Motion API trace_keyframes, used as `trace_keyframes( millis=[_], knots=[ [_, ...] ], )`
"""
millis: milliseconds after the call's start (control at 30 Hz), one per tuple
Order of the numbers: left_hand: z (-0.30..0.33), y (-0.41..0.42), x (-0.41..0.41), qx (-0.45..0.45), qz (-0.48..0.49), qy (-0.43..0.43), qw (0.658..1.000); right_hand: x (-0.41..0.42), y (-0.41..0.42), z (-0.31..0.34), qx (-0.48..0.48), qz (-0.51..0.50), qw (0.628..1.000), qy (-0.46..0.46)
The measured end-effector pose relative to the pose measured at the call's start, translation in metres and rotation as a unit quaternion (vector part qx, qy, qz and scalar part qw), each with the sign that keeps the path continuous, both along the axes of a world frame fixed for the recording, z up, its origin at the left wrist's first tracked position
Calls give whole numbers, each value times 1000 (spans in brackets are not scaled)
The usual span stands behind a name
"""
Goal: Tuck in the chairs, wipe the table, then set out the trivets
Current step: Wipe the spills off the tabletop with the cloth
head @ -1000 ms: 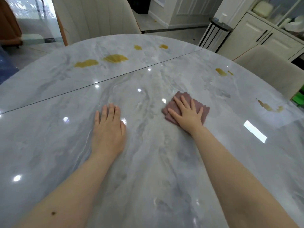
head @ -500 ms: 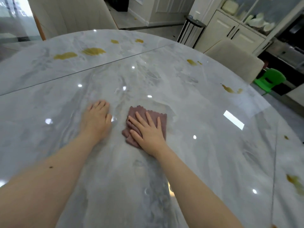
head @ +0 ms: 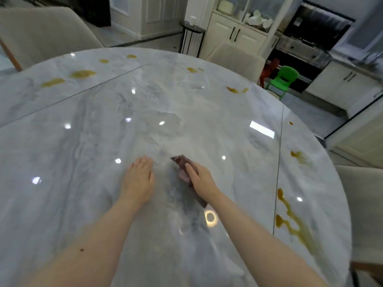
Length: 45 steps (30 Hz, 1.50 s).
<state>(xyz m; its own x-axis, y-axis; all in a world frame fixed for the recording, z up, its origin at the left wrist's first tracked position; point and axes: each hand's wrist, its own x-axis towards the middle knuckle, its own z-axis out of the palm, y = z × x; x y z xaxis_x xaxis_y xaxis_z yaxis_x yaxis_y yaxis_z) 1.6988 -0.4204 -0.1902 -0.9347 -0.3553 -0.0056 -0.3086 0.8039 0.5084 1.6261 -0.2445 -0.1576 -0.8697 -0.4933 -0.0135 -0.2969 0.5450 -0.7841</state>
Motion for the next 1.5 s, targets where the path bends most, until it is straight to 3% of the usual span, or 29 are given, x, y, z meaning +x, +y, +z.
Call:
trace_keyframes(
  millis=[100, 267, 367, 500, 633, 700, 800, 1167, 1500],
  knots=[
    [16, 63, 31, 0, -91, 25, 996, 35, 60, 10, -33, -41, 999, -9],
    [13, 117, 46, 3, -153, 44, 987, 66, 114, 25, -50, -86, 995, -27],
    [7, 147, 58, -4, -185, 48, 982, 84, 163, 21, -60, -112, 992, 9],
    [4, 186, 73, -8, -224, 26, 974, 108, 226, 34, 25, -132, 989, 66],
    [-7, 226, 75, -49, -278, 32, 959, 139, 268, 30, 193, -86, 946, 246],
    [-11, 247, 70, -81, -303, 44, 948, 165, 282, 9, 259, -54, 942, 208],
    [-18, 269, 59, -93, -314, 60, 943, 195, 297, -21, 337, -32, 938, 70],
    [-24, 296, -3, -99, -237, 49, 965, 158, 323, -38, 385, -164, 906, 57],
    [-42, 291, -17, -119, -221, 26, 968, 43, 355, -40, 390, -239, 889, 14]
  ],
)
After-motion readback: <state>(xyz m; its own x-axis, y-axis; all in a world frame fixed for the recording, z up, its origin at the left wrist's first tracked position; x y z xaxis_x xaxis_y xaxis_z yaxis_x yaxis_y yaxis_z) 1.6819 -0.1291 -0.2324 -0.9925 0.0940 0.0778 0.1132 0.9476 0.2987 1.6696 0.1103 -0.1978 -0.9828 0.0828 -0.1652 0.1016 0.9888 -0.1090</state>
